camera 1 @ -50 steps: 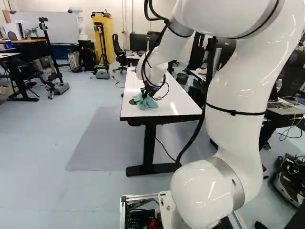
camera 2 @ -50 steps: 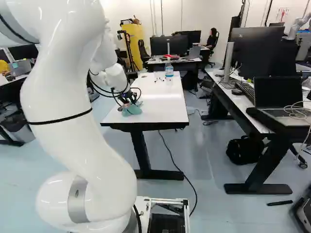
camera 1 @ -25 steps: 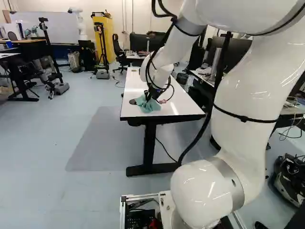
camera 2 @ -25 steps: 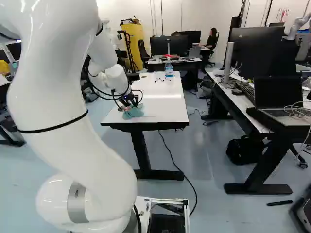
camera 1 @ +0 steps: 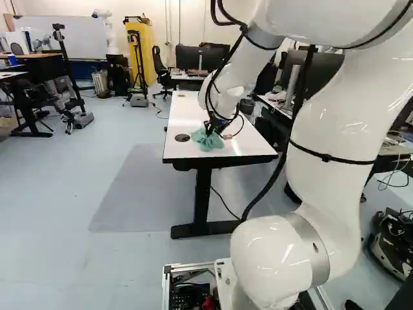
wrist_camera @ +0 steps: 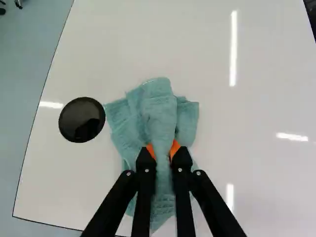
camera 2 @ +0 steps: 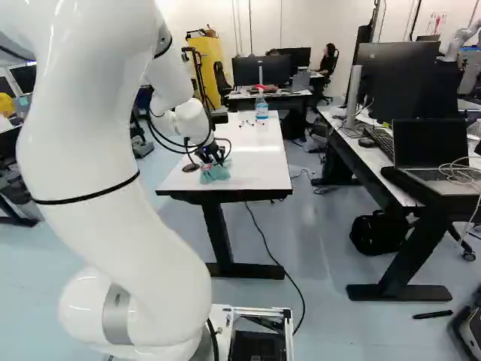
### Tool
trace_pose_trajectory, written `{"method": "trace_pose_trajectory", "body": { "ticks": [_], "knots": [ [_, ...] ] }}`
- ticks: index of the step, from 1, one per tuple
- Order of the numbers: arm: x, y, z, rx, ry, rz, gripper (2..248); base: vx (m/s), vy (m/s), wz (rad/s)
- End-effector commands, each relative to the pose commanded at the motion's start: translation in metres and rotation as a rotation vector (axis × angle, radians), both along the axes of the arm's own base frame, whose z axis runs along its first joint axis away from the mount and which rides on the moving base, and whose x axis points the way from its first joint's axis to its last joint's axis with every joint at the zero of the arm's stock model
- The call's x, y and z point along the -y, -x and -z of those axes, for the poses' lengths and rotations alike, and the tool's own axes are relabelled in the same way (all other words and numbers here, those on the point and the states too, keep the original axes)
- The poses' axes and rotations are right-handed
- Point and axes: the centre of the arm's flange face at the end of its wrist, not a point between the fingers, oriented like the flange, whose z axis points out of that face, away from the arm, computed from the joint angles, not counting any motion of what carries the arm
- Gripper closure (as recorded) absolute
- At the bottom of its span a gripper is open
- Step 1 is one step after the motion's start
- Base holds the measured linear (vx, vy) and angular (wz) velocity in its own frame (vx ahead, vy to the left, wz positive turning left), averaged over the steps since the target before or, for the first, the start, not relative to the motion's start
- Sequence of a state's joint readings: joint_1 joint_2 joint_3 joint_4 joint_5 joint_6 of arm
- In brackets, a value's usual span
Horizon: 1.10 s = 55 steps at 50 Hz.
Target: Clean the table with the green towel
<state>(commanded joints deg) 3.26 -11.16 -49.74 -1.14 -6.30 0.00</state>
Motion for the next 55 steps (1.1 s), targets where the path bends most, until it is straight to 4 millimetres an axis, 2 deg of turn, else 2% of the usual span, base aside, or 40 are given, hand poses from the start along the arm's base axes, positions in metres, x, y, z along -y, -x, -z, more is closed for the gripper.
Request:
{"method": "trace_pose_trajectory", "body": {
  "ticks": [16, 28, 42, 55],
  "knots": [
    [0.019, -0.024, 0.001, 0.009, 0.000, 0.038, 203, 0.000, 0.000, 0.000],
    [0.020, -0.047, 0.001, 0.020, -0.001, 0.041, 203, 0.000, 0.000, 0.000],
    [0.005, -0.066, 0.002, 0.031, -0.002, 0.015, 203, 0.000, 0.000, 0.000],
    [-0.017, -0.068, 0.002, 0.032, -0.002, -0.022, 203, 0.000, 0.000, 0.000]
  ]
}}
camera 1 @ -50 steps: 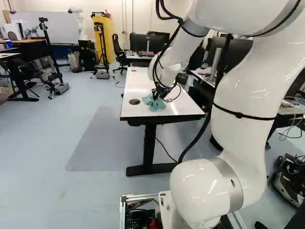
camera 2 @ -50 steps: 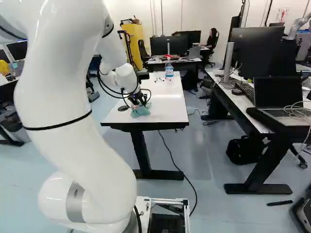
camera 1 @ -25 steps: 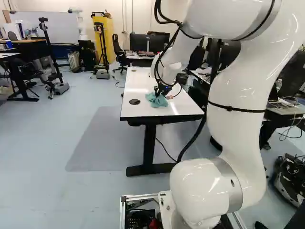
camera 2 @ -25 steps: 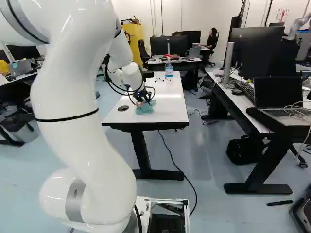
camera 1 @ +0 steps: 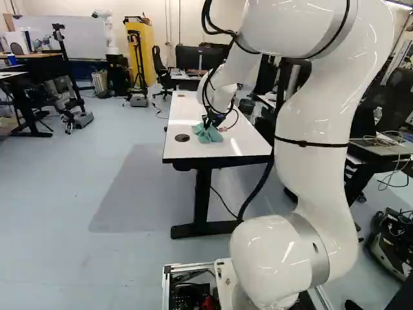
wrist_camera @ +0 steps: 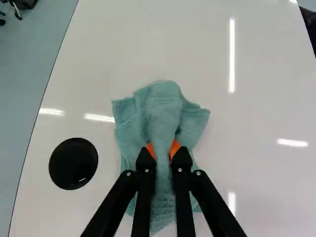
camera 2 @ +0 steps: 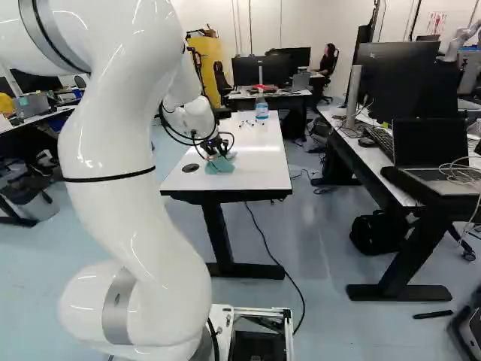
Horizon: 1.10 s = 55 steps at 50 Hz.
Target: Clean the table with the green towel
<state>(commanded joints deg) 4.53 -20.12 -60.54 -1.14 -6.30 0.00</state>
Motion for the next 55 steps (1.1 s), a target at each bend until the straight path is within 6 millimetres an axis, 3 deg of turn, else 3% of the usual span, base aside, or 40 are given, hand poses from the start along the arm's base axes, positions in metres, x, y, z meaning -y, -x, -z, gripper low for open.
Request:
{"method": "trace_pose_trajectory", "body": {
  "ticks": [22, 55],
  "knots": [
    [-0.033, 0.018, -0.001, -0.008, 0.001, -0.061, 203, 0.000, 0.000, 0.000],
    [-0.041, 0.080, -0.002, -0.034, 0.004, -0.094, 203, 0.000, 0.000, 0.000]
  ]
}}
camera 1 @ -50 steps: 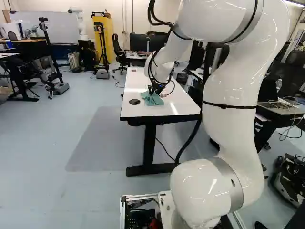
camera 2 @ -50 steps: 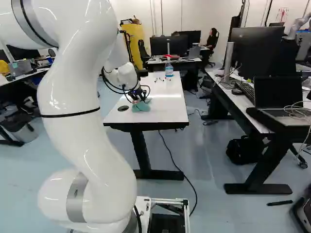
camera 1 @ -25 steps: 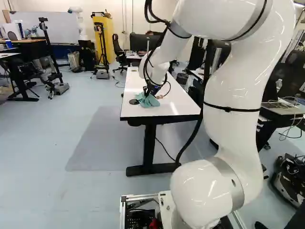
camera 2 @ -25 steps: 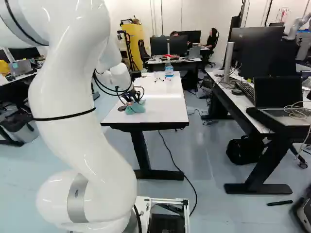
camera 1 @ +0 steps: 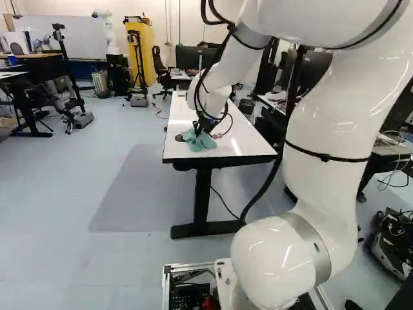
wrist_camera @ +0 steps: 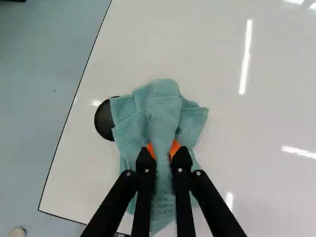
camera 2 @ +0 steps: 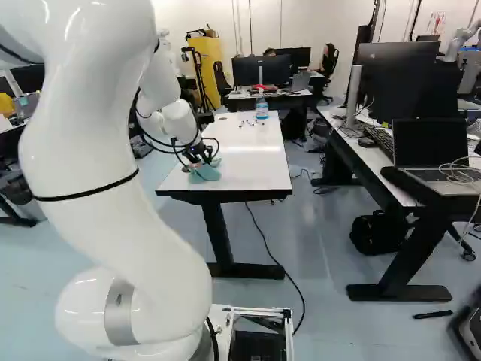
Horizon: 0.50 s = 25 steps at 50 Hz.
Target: Clean the table with the green towel
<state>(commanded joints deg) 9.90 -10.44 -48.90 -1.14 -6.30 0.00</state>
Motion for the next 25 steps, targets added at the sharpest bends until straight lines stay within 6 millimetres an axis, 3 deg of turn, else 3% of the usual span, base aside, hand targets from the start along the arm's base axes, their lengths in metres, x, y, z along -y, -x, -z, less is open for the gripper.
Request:
{"method": "trace_pose_trajectory", "body": {
  "ticks": [11, 25],
  "knots": [
    [0.013, 0.012, 0.000, -0.005, 0.001, 0.022, 203, 0.000, 0.000, 0.000],
    [0.036, 0.010, 0.000, -0.005, 0.001, 0.070, 203, 0.000, 0.000, 0.000]
  ]
}}
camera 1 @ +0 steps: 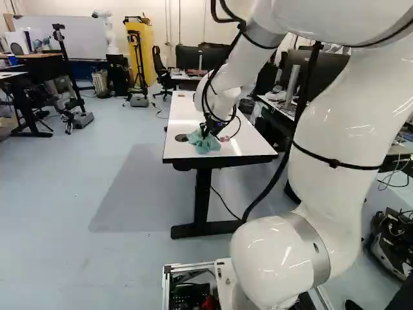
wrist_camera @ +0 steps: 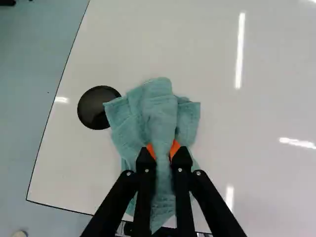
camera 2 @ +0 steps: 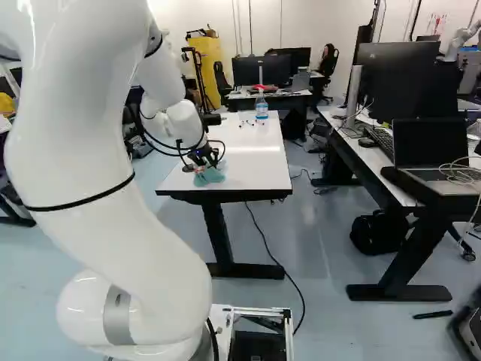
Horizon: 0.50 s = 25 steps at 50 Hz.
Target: Clean the table with the green towel
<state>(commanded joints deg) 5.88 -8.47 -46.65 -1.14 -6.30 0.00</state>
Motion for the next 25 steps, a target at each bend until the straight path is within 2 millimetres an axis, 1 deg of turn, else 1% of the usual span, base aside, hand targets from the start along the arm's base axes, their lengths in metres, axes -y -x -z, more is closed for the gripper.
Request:
{"method": "trace_pose_trajectory", "body": {
  "ticks": [9, 25],
  "knots": [
    [0.010, -0.013, 0.000, 0.004, 0.000, 0.022, 203, 0.000, 0.000, 0.000],
    [0.016, -0.042, 0.001, 0.015, -0.001, 0.038, 203, 0.000, 0.000, 0.000]
  ]
}}
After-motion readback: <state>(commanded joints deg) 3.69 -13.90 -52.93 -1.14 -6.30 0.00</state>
